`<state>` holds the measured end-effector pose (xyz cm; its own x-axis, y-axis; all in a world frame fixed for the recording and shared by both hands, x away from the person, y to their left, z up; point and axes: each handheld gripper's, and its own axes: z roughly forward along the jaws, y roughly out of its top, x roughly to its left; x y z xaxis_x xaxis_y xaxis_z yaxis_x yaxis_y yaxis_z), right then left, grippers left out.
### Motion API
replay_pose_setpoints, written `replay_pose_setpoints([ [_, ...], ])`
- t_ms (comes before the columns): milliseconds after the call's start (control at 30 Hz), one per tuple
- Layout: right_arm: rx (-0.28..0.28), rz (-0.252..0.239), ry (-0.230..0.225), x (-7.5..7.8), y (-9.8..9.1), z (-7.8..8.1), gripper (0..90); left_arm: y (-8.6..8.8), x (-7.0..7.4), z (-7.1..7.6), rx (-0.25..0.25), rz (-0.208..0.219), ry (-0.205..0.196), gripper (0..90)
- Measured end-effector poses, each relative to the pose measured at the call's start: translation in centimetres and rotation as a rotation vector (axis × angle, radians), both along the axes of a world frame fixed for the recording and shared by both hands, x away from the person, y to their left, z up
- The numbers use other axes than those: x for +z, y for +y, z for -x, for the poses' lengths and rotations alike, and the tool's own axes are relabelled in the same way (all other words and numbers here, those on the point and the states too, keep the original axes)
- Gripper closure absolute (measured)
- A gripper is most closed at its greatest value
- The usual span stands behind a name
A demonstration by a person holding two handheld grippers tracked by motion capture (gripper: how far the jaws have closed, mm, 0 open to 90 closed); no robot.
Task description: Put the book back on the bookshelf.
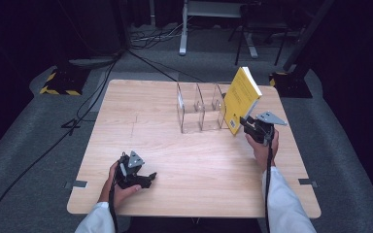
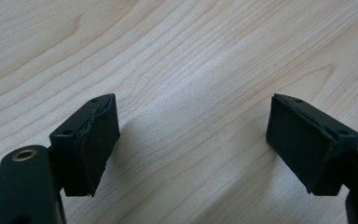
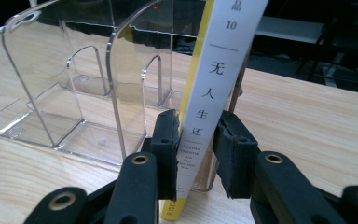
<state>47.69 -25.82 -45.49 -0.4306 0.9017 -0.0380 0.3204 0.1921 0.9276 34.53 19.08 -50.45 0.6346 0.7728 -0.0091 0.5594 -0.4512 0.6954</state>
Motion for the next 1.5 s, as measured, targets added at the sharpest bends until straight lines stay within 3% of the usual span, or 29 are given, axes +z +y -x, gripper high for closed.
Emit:
replay_pose_setpoints([
  [767, 0.035, 0.068, -0.003, 1.4, -1.2, 1.2, 68.9, 0.0, 0.0, 0.0, 0.000, -0.001, -0.001, 17.9],
  [1267, 0.122, 0.142, 0.051, 2.4, -1.7, 2.5, 64.0, 0.0, 0.0, 0.0, 0.000, -0.001, 0.000, 17.9],
  [1500, 0.157, 0.159, 0.079, 2.9, -2.6, 3.4, 56.7, 0.0, 0.0, 0.0, 0.000, -0.001, 0.000, 17.9],
])
